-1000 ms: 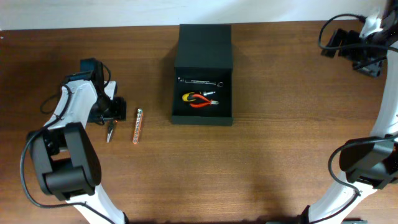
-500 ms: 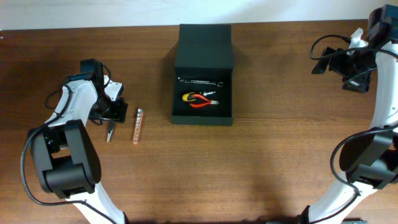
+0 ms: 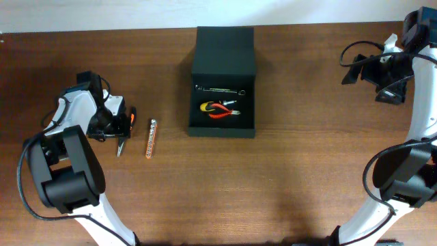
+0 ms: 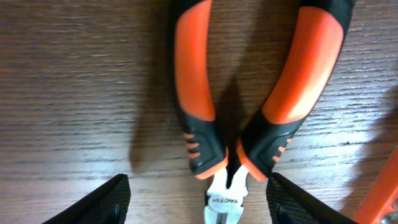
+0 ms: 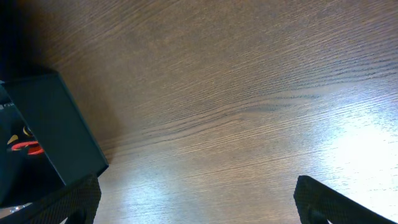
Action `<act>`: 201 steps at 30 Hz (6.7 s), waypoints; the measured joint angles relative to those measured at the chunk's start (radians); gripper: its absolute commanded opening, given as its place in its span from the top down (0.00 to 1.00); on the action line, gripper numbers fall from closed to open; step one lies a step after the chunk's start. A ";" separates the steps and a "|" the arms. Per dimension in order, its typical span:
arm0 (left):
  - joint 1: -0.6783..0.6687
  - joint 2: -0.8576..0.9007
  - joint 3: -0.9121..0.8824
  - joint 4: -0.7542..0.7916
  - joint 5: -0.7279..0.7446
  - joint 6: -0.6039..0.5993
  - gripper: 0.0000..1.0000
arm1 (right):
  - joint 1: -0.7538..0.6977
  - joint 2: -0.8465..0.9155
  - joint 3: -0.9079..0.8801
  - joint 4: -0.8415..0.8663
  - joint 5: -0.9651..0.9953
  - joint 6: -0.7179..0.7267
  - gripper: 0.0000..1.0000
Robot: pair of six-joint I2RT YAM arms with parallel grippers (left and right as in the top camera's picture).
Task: Pack container
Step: 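Move the left gripper down over the orange-black pliers, then lower the left gripper and grasp the orange-black pliers at the hinge, then carry the pliers with the left gripper into the box and release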
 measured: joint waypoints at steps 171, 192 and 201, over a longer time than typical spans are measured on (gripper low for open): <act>-0.051 0.000 0.125 -0.052 0.024 -0.056 0.98 | 0.000 0.000 -0.002 -0.034 -0.001 0.002 0.01; -0.149 -0.164 0.309 -0.122 0.024 0.028 0.98 | 0.000 0.000 -0.002 -0.034 -0.001 0.003 0.01; -0.163 -0.169 0.310 -0.136 0.023 0.035 0.98 | 0.000 0.000 -0.002 -0.037 -0.001 0.003 0.01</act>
